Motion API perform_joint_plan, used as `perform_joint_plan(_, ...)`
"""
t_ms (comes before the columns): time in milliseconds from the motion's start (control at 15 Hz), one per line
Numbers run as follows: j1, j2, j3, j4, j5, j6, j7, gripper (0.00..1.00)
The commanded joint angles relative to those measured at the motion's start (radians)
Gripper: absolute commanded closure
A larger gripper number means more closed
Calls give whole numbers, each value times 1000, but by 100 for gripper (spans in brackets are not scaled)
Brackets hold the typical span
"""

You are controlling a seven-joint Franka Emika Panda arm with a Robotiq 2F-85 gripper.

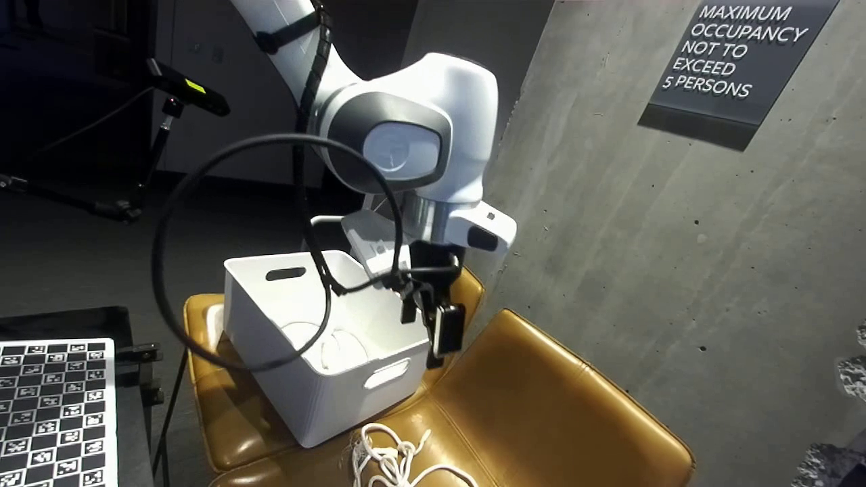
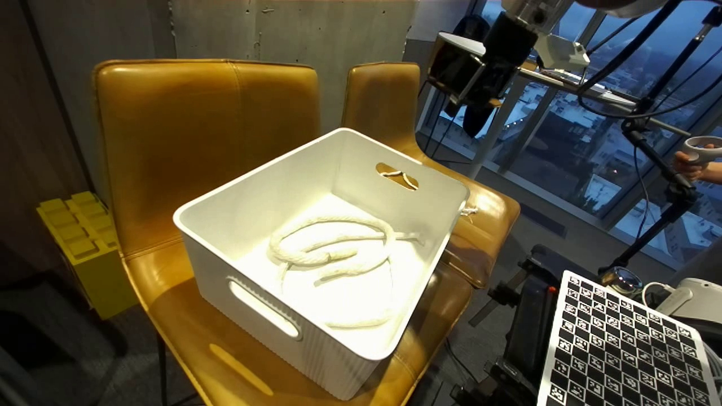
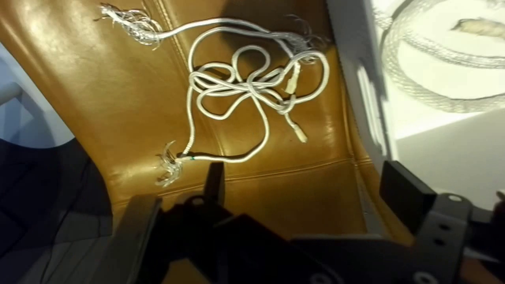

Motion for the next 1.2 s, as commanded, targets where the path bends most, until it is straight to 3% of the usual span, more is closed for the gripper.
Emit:
perform_joint_plan(0,-90,77,-6,40,136,50,-159,0)
perform_joint_plan(267,-180,191,27,138,263,63,-290,0)
perform_joint_plan(467,-210,283,54,246,295,45,-333,0)
perform_joint_plan(1133,-179,582,121,620,257,22,-262,0)
